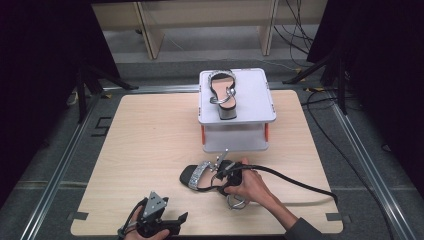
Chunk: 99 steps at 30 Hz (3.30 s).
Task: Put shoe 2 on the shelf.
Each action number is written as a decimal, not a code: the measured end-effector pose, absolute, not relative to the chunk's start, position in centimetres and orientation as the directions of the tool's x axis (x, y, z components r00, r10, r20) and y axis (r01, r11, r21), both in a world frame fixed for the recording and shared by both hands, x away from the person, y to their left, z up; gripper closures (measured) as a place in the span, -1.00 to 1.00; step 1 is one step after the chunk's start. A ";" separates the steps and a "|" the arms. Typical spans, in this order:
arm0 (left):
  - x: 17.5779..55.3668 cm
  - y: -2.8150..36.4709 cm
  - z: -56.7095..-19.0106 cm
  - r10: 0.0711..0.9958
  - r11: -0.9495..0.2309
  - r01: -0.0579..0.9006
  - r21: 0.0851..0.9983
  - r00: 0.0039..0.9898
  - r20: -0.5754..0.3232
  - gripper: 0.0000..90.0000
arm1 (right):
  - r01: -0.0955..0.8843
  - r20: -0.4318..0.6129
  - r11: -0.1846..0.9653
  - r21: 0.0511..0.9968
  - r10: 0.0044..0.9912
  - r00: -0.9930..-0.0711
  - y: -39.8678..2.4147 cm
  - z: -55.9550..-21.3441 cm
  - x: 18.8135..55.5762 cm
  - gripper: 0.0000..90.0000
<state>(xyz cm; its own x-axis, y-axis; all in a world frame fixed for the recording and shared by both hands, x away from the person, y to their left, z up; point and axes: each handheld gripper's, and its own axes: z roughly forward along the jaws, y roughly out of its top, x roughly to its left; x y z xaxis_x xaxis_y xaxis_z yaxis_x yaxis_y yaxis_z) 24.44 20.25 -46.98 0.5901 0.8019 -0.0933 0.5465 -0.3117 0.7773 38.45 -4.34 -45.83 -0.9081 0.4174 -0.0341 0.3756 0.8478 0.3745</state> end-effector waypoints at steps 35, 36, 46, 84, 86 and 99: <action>24.7 20.5 -47.6 0.805 -0.330 0.559 0.760 0.587 -0.082 -0.63 | 0.402 0.060 0.682 0.611 0.467 -0.882 -2.6 -29.8 43.6 -0.05; 24.6 20.4 -47.6 0.808 -0.321 0.565 0.760 0.582 -0.091 -0.63 | 0.380 0.045 0.683 0.624 0.454 -0.890 -2.7 -29.2 43.9 -0.05; 24.5 20.4 -47.5 0.819 -0.292 0.574 0.765 0.564 -0.110 -0.63 | 0.472 0.083 0.577 0.666 0.572 -0.816 -6.2 -23.9 47.2 -0.05; 24.1 20.4 -47.5 0.803 -0.290 0.567 0.771 0.582 -0.127 -0.63 | 0.862 0.073 0.224 0.455 0.955 -0.286 -15.1 -27.5 59.9 -0.06; 24.2 20.7 -47.5 0.803 -0.318 0.561 0.765 0.588 -0.097 -0.63 | 0.865 0.070 0.220 0.451 0.957 -0.280 -15.0 -27.6 60.0 -0.06; 23.9 20.3 -47.4 0.800 -0.292 0.564 0.772 0.587 -0.126 -0.63 | 0.885 0.077 0.128 0.447 0.981 -0.180 -13.6 -28.4 60.6 -0.10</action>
<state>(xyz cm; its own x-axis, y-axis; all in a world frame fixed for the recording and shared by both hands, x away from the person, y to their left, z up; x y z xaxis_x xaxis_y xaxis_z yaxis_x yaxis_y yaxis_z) 23.90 20.35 -47.42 0.5871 0.7996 -0.1264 0.5642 -0.2921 0.7722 60.57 -13.64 -28.39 -0.1803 0.9806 0.0768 0.8854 0.1278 0.4470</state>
